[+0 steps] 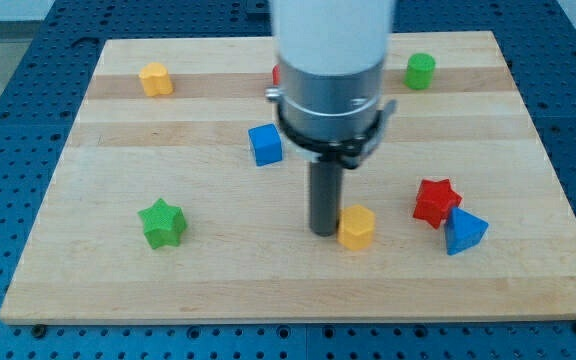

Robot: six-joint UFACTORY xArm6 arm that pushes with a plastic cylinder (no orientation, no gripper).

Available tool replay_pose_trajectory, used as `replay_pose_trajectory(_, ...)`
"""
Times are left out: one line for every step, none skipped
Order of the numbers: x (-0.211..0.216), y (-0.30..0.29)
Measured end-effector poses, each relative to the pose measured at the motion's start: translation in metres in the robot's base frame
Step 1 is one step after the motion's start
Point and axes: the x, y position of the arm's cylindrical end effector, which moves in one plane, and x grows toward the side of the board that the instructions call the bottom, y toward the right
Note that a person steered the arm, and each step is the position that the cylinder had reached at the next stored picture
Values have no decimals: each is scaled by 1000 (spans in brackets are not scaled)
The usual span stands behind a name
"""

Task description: Push the green star slightly up and right

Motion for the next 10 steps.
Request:
replay_pose_trajectory(0, 30)
replay_pose_trajectory(-5, -11)
replay_pose_trajectory(7, -73)
replay_pose_trajectory(36, -122)
replay_pose_trajectory(44, -183)
replay_pose_trajectory(42, -244)
replay_pose_trajectory(16, -244)
replay_pose_trajectory(17, -232)
replay_pose_trajectory(16, -228)
replay_pose_trajectory(12, -212)
